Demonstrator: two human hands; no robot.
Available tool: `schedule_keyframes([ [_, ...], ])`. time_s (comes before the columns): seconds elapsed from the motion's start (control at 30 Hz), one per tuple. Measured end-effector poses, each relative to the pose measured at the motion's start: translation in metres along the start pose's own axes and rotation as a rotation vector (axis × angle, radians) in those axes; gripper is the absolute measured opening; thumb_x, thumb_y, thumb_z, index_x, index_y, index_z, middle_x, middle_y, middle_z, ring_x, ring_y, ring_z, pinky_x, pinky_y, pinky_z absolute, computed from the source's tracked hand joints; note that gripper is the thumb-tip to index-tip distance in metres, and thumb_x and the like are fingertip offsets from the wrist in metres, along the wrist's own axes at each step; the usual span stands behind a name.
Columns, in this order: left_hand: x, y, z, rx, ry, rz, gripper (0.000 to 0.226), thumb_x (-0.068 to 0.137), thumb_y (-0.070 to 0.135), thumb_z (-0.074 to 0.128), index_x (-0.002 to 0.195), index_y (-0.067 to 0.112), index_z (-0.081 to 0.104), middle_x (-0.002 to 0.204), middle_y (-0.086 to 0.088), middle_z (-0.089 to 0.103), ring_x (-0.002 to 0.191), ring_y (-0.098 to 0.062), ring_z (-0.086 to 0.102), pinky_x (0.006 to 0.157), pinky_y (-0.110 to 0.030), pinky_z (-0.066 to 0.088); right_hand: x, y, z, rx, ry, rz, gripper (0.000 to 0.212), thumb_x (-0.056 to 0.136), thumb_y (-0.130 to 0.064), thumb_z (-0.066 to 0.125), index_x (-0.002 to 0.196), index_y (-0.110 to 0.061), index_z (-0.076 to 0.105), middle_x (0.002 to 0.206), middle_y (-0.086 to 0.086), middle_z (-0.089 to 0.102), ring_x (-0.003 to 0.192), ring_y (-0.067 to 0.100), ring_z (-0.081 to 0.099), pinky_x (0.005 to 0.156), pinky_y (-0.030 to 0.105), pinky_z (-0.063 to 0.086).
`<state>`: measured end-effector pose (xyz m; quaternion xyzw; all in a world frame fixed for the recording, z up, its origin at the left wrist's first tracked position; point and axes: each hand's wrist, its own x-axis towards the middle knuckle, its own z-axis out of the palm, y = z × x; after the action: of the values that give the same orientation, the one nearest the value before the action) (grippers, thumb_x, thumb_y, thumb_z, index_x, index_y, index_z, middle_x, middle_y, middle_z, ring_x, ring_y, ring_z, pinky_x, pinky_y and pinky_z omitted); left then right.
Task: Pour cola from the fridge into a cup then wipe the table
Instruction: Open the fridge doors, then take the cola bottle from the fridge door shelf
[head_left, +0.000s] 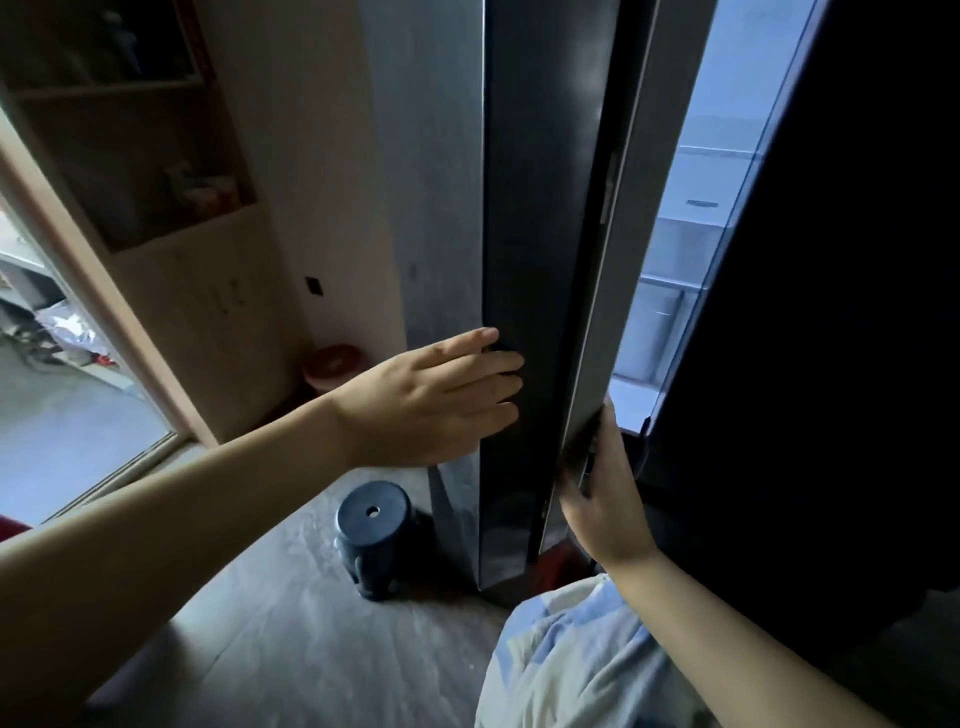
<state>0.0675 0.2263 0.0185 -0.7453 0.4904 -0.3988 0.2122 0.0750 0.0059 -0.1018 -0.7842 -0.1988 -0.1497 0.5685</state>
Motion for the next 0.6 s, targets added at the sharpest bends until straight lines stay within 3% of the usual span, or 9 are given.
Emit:
schedule_keyframes([
  [0.27,-0.036,0.033,-0.020,0.043,-0.185,-0.084,0.040,0.096,0.018,0.042,0.134,0.015,0.052,0.139,-0.006,0.052,0.131,-0.026,0.044,0.113,-0.043,0.030,-0.027,-0.015,0.048,0.047,-0.059,-0.022,0.072,0.086,-0.007,0.056,0.148,-0.015,0.021,0.148,0.004,0.038,0.138,0.020,0.034,0.111,0.050,0.031],
  [0.37,-0.048,0.050,-0.024,0.085,-0.275,-0.142,0.048,0.096,0.015,0.037,0.144,0.013,0.037,0.149,-0.007,0.038,0.139,-0.026,0.031,0.115,-0.042,0.024,-0.038,-0.029,0.062,0.094,-0.123,-0.072,0.076,0.084,0.006,0.054,0.147,-0.021,0.021,0.150,-0.007,0.033,0.139,0.012,0.032,0.114,0.034,0.029],
  [0.43,-0.053,0.059,-0.028,0.122,-0.344,-0.204,0.049,0.096,0.014,0.034,0.145,0.012,0.035,0.151,-0.009,0.034,0.141,-0.026,0.026,0.116,-0.043,0.021,-0.041,-0.038,0.067,0.144,-0.216,-0.086,0.074,0.085,0.008,0.053,0.145,-0.024,0.023,0.147,-0.023,0.030,0.137,0.002,0.031,0.110,0.018,0.028],
  [0.5,-0.058,0.068,-0.032,0.114,-0.408,-0.290,0.048,0.095,0.015,0.031,0.143,0.011,0.039,0.152,-0.010,0.033,0.141,-0.027,0.025,0.116,-0.045,0.020,-0.042,-0.040,0.070,0.150,-0.355,-0.052,0.066,0.088,-0.001,0.053,0.142,-0.031,0.029,0.142,-0.031,0.035,0.133,-0.001,0.036,0.108,0.017,0.031],
  [0.6,-0.070,0.080,-0.041,0.092,-0.458,-0.480,0.047,0.091,0.016,0.035,0.135,0.010,0.050,0.148,-0.011,0.039,0.138,-0.029,0.028,0.113,-0.048,0.024,-0.042,-0.025,0.075,0.007,-0.583,0.036,0.058,0.090,-0.013,0.054,0.142,-0.030,0.033,0.148,-0.012,0.037,0.138,0.004,0.031,0.113,0.027,0.030],
])
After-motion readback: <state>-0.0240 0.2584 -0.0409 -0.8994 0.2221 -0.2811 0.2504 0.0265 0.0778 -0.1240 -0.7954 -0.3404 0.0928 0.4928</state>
